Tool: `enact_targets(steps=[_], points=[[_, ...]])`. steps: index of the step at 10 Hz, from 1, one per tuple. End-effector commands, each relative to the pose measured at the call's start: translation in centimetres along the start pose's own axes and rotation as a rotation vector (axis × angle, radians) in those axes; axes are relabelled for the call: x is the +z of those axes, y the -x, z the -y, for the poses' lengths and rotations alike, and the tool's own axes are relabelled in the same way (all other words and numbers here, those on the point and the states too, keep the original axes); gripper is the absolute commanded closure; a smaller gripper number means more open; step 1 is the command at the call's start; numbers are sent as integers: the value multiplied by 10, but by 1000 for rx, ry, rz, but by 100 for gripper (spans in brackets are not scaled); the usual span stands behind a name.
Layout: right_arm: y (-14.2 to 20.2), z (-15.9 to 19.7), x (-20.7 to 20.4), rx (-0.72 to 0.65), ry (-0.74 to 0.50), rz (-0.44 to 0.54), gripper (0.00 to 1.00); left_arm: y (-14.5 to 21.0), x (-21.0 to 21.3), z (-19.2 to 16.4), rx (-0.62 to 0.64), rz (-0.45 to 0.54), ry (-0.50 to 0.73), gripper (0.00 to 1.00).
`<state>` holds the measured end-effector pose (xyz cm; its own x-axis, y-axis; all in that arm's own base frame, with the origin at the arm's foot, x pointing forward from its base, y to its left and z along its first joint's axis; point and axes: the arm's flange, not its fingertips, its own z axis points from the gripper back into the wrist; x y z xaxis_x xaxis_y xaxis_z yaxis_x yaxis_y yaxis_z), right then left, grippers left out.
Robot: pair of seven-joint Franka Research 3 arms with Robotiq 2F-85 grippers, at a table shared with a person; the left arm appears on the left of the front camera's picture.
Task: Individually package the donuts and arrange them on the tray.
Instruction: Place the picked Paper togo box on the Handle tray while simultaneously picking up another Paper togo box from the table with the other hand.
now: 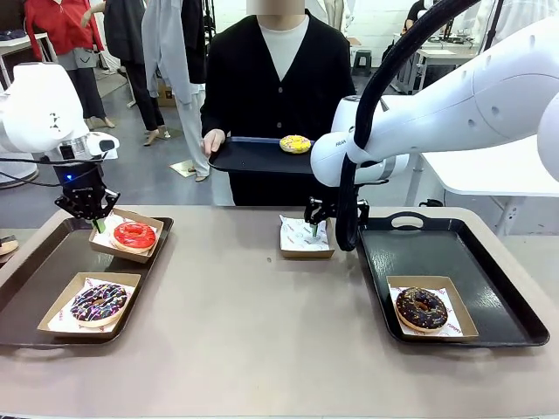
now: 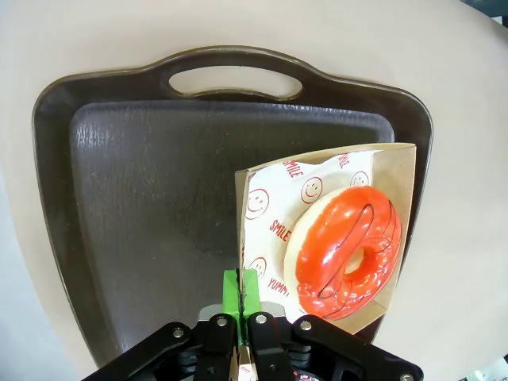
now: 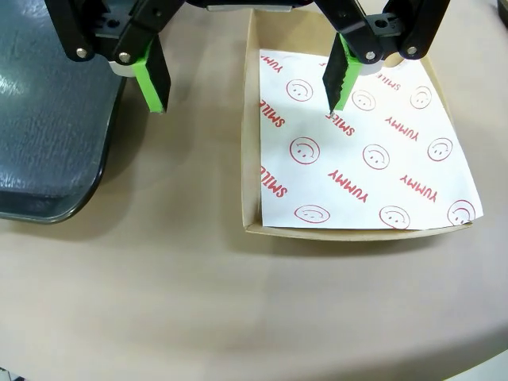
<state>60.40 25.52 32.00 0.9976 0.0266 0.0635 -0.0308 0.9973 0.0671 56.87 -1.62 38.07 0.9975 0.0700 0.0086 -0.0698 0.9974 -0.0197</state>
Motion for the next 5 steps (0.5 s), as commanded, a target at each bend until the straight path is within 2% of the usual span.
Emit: enact_targets(steps=[1,4,5], points=[[-6,-3,-3,-2,33,30,0,-7,0,3,29,4,-2,99],[-6,-3,-3,3,34,25,0,-9,-2,4,12,0,-10,99],[-6,-3,-3,10,34,24,60,-9,-2,4,8,-6,-9,61]])
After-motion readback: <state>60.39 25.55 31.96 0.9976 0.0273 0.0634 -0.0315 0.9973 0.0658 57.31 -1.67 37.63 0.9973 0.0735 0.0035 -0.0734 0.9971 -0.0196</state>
